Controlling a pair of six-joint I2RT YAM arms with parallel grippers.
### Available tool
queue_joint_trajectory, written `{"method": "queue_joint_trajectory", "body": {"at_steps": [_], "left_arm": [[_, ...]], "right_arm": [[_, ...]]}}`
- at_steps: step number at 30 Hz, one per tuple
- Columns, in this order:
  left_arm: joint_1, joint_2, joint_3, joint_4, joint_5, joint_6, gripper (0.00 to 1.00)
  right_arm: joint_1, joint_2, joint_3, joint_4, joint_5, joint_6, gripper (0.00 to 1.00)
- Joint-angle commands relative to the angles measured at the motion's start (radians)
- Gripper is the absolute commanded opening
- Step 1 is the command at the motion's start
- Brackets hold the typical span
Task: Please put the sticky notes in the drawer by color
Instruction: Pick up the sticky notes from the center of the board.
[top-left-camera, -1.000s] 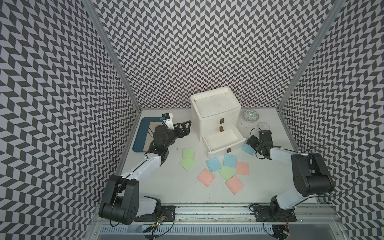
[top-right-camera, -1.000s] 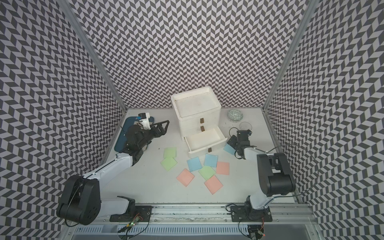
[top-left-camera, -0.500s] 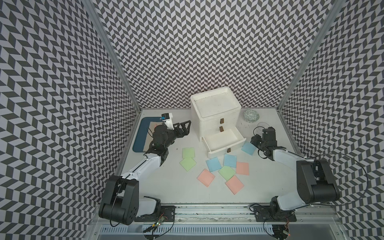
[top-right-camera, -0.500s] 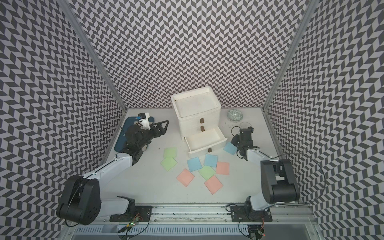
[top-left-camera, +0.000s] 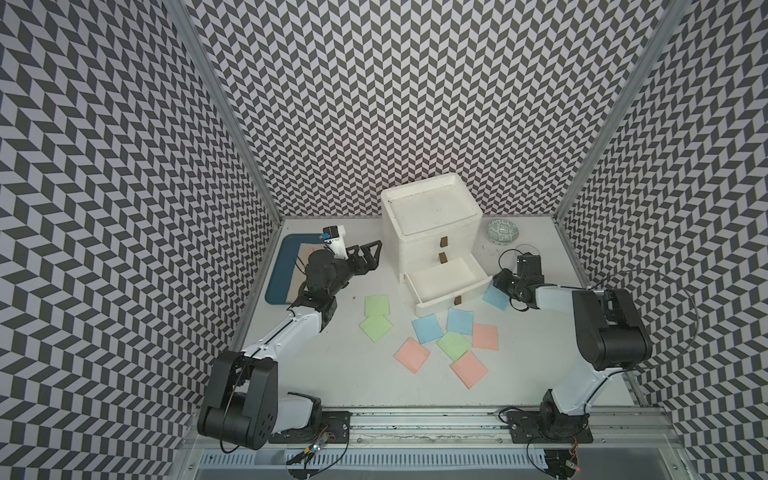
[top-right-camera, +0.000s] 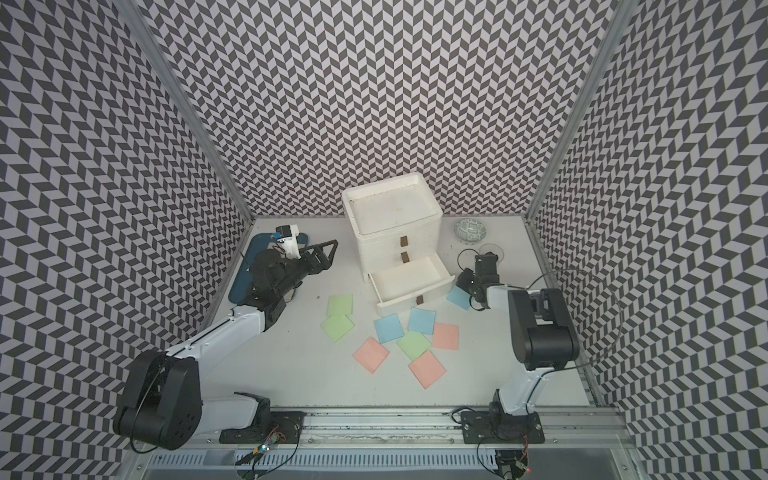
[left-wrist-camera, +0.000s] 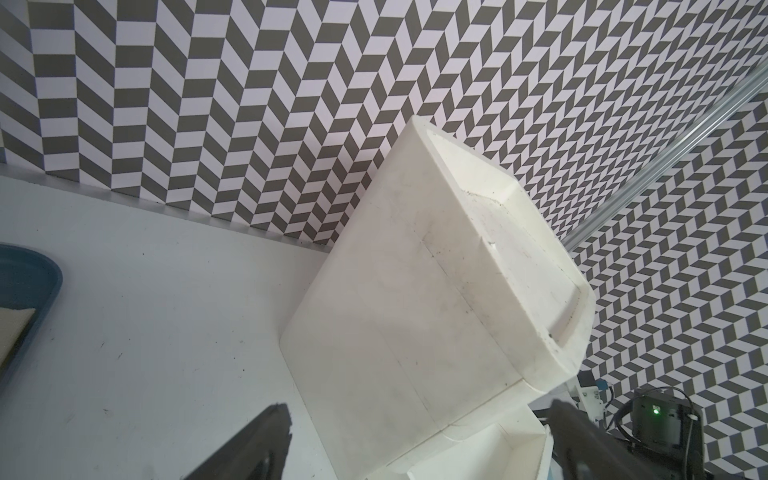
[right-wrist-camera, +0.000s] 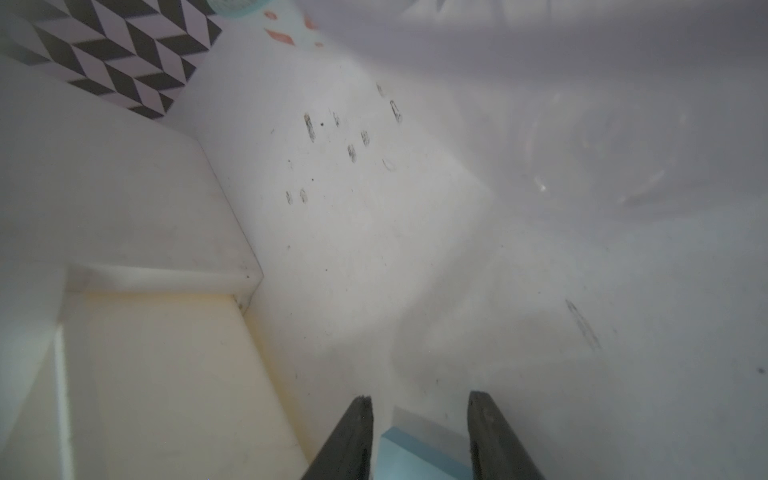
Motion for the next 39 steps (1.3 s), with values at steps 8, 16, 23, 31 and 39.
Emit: {"method": "queue_joint_trajectory", "body": {"at_steps": [8,16,23,31,39], "left_arm": [[0.007,0.006,0.008,0.034,0.018,-0.001,1.0],[0.007,0.032,0.013,0.051,0.052,-0.017,1.0],[0.006,-0.001,0.0,0.038,0.028,-0.008,1.0],[0.007,0.013,0.009,0.039,0.044,-0.009,1.0],[0.008,-0.003,-0.001,0.041,0.037,-0.005,1.0]], "right_arm": [[0.008,-0.21,-0.294,0.042,-0.102,0.045,0.39],[0.2,-0.216,-0.246,-0.121,-0.07,-0.016,0.43],[0.246,-0.261,-0.221,-0.231,0.071,-0.071,0.66],[0.424,-0.192,-0.139,-0.307,0.247,-0.089,0.98],[0.429,-0.199,-0.136,-0.381,0.315,-0.081,0.95]]}}
